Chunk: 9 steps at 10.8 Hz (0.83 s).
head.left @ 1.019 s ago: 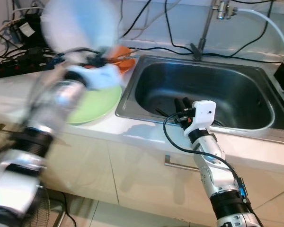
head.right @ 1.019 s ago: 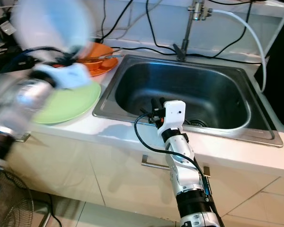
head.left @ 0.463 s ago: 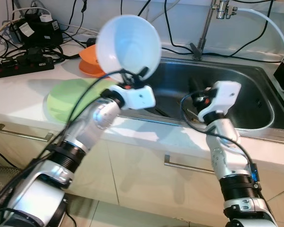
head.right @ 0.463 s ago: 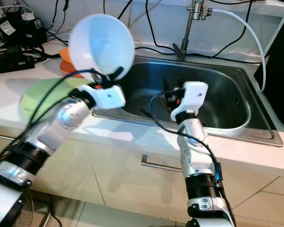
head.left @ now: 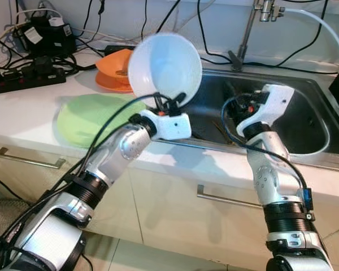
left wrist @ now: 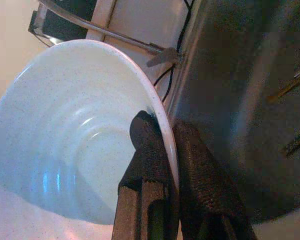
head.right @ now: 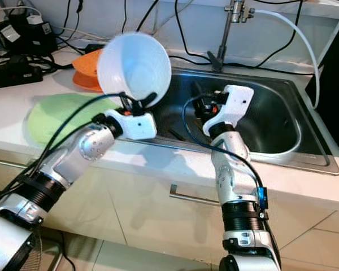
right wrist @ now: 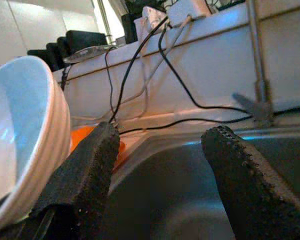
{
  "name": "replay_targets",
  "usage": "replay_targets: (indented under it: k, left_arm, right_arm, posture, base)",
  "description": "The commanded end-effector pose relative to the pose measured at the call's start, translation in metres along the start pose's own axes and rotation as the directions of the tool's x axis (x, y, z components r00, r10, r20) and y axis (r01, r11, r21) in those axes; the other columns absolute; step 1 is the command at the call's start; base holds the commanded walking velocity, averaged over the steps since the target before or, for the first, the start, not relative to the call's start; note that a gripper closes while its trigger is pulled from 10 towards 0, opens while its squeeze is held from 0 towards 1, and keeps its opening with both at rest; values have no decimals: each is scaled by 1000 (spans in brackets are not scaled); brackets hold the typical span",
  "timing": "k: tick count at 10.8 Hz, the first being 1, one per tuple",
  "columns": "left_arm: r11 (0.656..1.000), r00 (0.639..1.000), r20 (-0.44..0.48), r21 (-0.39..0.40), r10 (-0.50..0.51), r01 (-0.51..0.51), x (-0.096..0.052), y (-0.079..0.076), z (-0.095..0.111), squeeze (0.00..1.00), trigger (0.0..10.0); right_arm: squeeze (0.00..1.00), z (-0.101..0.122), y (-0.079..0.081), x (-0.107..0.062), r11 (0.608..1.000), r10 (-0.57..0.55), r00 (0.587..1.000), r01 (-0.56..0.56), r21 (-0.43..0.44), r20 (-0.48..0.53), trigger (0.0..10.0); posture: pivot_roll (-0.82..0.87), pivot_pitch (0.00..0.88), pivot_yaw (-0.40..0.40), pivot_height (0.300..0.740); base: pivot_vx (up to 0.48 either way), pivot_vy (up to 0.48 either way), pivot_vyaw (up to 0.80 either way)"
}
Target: Kitchen organization
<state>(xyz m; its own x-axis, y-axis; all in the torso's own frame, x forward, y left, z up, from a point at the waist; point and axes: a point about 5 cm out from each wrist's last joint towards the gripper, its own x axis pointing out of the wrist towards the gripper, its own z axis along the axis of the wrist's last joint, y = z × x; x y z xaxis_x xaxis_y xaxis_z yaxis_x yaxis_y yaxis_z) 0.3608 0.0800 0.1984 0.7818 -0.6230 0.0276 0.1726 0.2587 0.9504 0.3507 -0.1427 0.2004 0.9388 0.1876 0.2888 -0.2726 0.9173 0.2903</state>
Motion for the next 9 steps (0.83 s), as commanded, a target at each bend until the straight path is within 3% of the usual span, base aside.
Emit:
replay_targets:
  k: [1, 3, 6, 9]
  left_arm:
    - [1000, 1000, 24, 23, -1, 1, 2, 4, 4, 0, 10000]
    - [999, 999, 44, 30, -31, 30, 2, 0, 7, 0, 10000]
    - [995, 994, 65, 56, -83, 80, -1, -6, 8, 0, 10000]
    - [993, 991, 89, 70, -100, 94, -2, -7, 11, 0, 10000]
  right_arm:
    - [0, 12, 9, 6, 998, 50, 999, -51, 37, 21, 10000]
    - [0, 16, 21, 7, 987, 128, 992, -128, 93, 9, 10000]
    - [0, 15, 25, 7, 974, 148, 989, -144, 177, -7, 10000]
    - [0, 9, 26, 7, 973, 158, 986, -148, 177, -43, 10000]
  posture:
    - [162, 0, 32, 740]
    - [162, 0, 30, 740]
    - [165, 0, 29, 740]
    - [167, 0, 27, 740]
  base:
    - [0, 0, 0]
    - [0, 0, 0]
    - [0, 0, 0]
    - [0, 0, 0]
